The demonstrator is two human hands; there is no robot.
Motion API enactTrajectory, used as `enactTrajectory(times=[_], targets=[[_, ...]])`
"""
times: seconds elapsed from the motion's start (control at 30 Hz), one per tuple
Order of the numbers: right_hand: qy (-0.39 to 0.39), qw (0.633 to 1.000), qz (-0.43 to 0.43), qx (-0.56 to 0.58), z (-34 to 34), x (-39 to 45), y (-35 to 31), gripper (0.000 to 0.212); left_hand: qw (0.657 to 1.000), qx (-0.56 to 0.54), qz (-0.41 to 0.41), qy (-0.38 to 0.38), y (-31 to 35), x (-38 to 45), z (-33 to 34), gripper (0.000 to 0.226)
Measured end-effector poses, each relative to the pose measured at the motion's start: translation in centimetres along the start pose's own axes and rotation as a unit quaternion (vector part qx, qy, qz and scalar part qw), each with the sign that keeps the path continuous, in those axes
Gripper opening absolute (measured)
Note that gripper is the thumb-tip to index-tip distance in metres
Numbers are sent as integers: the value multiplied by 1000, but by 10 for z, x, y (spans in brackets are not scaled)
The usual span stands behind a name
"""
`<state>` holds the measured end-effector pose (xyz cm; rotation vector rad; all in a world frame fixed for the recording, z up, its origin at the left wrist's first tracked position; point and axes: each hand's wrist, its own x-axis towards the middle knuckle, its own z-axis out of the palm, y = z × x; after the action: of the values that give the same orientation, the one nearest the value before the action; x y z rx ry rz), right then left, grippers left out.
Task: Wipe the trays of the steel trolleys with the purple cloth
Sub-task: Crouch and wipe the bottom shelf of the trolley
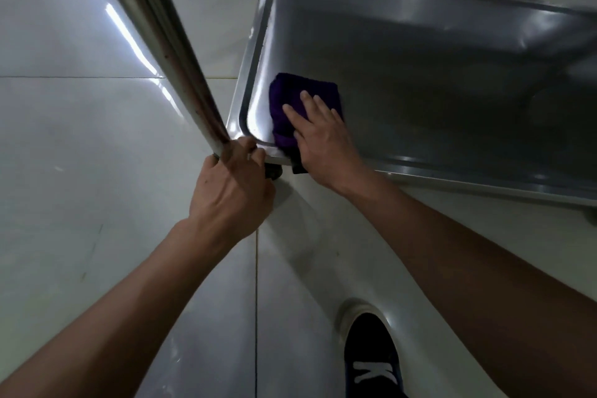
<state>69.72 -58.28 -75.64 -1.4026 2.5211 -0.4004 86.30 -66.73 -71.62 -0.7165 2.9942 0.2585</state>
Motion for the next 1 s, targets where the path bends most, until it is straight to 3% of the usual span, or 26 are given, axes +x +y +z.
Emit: enactTrajectory(times=[0.3, 0.47, 0.83, 1.0], targets=[[39, 992, 121, 20, -51, -87, 120, 49, 993, -1, 122, -9, 124, 41, 13, 42], [85, 975, 202, 34, -77, -138, 186, 47, 989, 21, 135, -48, 166, 57, 26, 41], [94, 966, 239, 32, -81, -135, 205, 48, 988, -4, 149, -27, 148, 54, 31, 49], [79, 973, 211, 47, -75, -102, 182, 48, 996, 0, 85, -12, 101, 58, 21, 45]])
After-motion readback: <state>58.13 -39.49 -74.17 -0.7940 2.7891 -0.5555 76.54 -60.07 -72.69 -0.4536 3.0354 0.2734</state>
